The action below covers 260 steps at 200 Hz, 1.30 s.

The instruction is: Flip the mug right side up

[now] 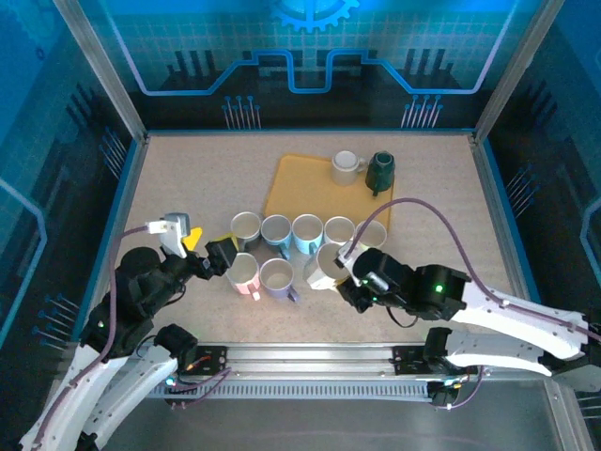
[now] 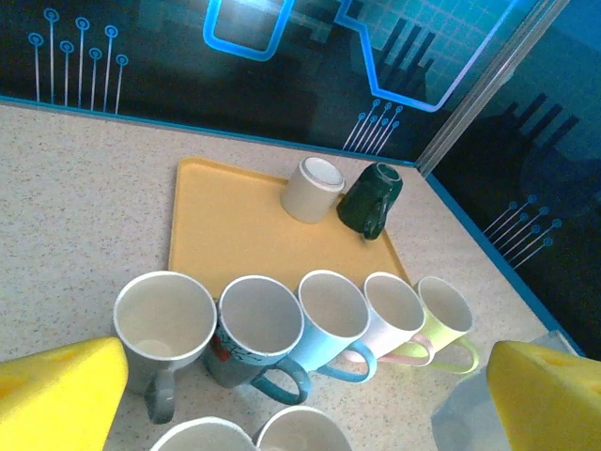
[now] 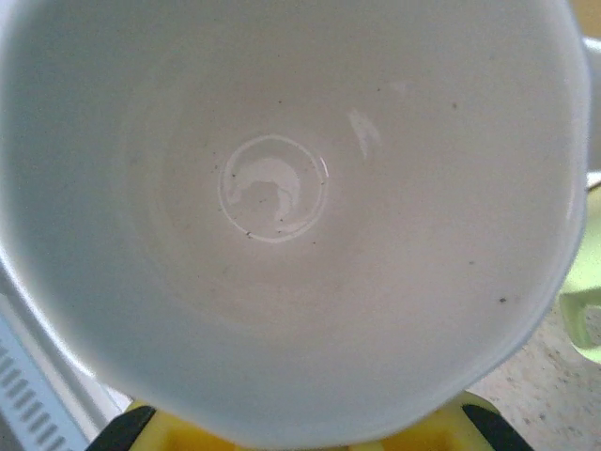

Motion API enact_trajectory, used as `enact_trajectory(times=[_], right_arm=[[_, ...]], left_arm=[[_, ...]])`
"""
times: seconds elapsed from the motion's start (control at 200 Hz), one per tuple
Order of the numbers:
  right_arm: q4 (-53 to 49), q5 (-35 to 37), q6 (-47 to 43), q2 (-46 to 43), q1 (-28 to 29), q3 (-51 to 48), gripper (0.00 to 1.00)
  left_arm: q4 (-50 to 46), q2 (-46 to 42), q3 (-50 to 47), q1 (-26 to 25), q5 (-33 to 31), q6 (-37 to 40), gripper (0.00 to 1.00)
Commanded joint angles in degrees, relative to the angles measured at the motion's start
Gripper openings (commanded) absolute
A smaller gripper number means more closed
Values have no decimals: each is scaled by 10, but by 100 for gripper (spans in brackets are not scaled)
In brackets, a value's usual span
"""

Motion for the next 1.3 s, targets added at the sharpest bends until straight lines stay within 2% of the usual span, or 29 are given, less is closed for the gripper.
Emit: enact_trajectory(times=[0.0, 0.175, 0.355, 0.78, 1.005, 1.296], right_arm=[[22, 63, -14, 20, 12, -3, 0], [74, 66, -14, 79, 17, -38, 0], [103, 107, -22, 154, 32, -41, 0], [164, 141, 2, 243, 33, -40, 0], [143, 155, 16, 287, 33, -17, 5], [122, 145, 20, 304, 33, 22, 20]], left_arm=[[-19, 0, 13, -5, -12, 31, 99], [-37, 4, 22, -10, -24, 62, 99], [-25, 2, 5, -11, -28, 61, 99], [-15, 10, -8, -10, -21, 53, 99], [-17, 9, -8, -11, -24, 50, 99], [-16, 9, -8, -11, -27, 52, 99]])
